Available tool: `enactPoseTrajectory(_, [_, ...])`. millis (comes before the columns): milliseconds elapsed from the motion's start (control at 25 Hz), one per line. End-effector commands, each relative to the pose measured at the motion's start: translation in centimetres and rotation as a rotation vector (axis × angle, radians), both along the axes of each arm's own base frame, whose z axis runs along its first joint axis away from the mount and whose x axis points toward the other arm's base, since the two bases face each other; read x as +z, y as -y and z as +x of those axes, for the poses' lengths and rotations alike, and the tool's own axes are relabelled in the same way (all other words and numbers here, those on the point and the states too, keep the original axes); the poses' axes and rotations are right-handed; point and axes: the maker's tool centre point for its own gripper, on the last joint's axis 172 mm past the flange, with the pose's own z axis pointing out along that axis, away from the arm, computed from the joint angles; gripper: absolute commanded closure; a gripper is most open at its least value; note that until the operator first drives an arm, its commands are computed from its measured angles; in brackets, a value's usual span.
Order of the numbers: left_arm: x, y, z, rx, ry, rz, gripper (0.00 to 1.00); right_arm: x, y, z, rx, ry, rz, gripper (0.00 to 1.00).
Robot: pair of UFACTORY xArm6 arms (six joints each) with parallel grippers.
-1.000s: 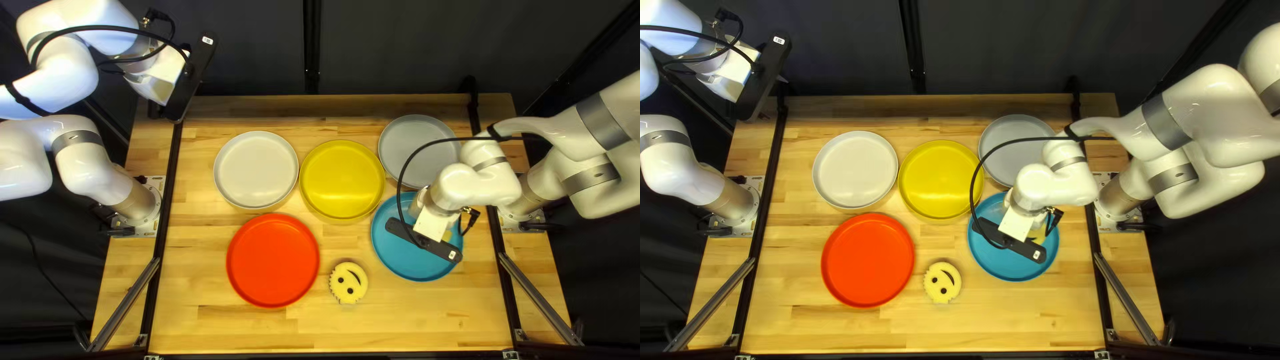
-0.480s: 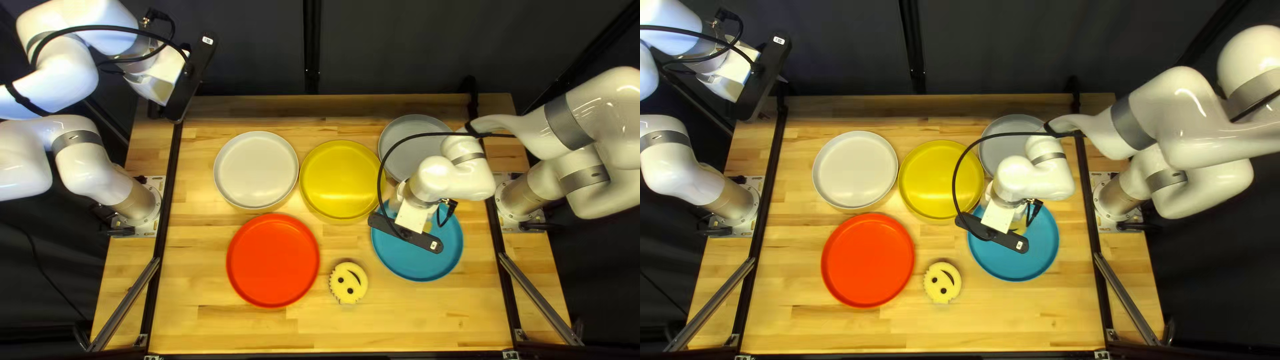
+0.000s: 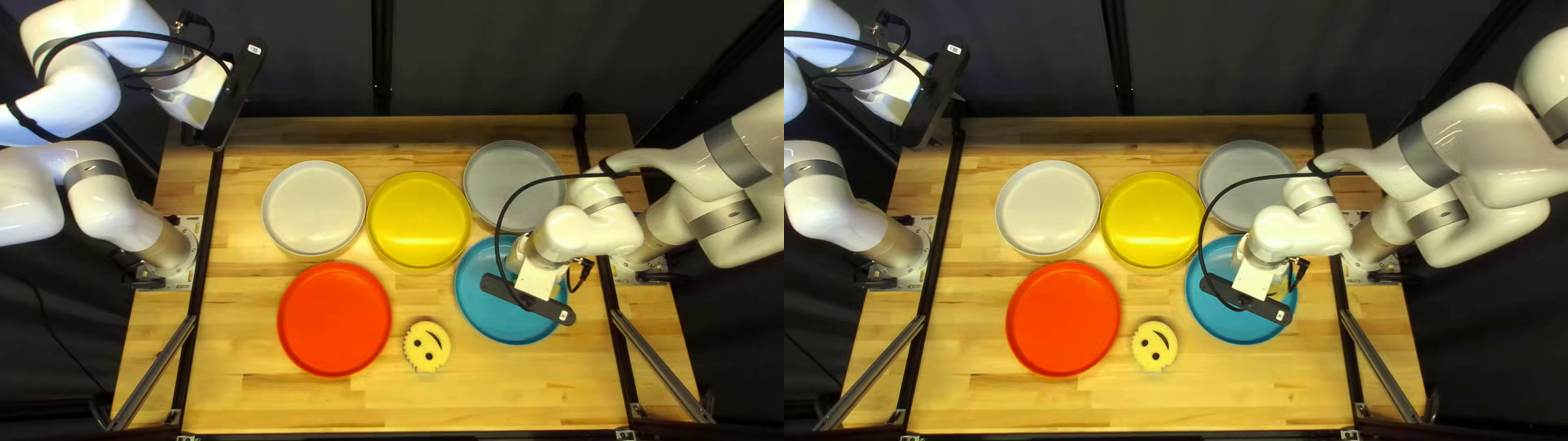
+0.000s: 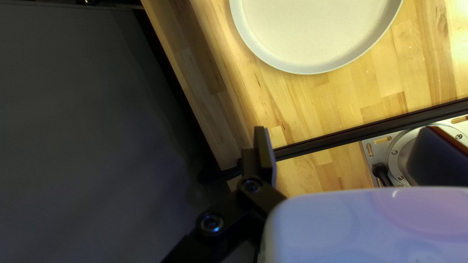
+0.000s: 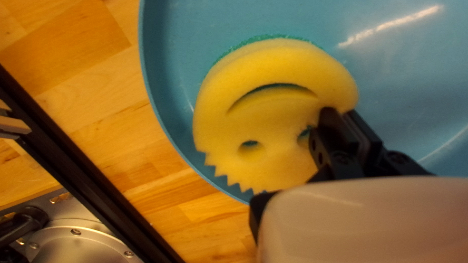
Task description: Pick up sponge and scrub the plate
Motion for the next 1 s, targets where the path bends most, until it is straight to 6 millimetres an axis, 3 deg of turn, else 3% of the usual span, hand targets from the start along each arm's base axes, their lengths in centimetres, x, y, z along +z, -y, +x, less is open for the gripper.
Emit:
enactPoseTrajectory(40, [0.0,0.0,0.0,0.0,0.0,0.0,0.0,0.1,-0.6,3.6,0.028,0.023,-0.005,1.0])
enactPoseTrajectory(200, [0.0,0.0,0.0,0.0,0.0,0.0,0.0,0.8,-0.3,5.8,0.025,0.025,0.009,1.0])
enactPoseTrajectory(480, [0.0,0.0,0.0,0.0,0.0,0.0,0.0,5.2,4.2,7.9,-0.056,0.012,0.06,1.0])
enactPoseTrajectory(760, [0.0,0.0,0.0,0.0,0.0,0.0,0.0,6.6,12.3,12.3,-0.088,-0.002,0.084,1.0])
enactPoseTrajectory(1000, [0.0,0.0,0.0,0.0,0.0,0.0,0.0,7.9,18.8,13.9,-0.108,-0.001,0.079,1.0])
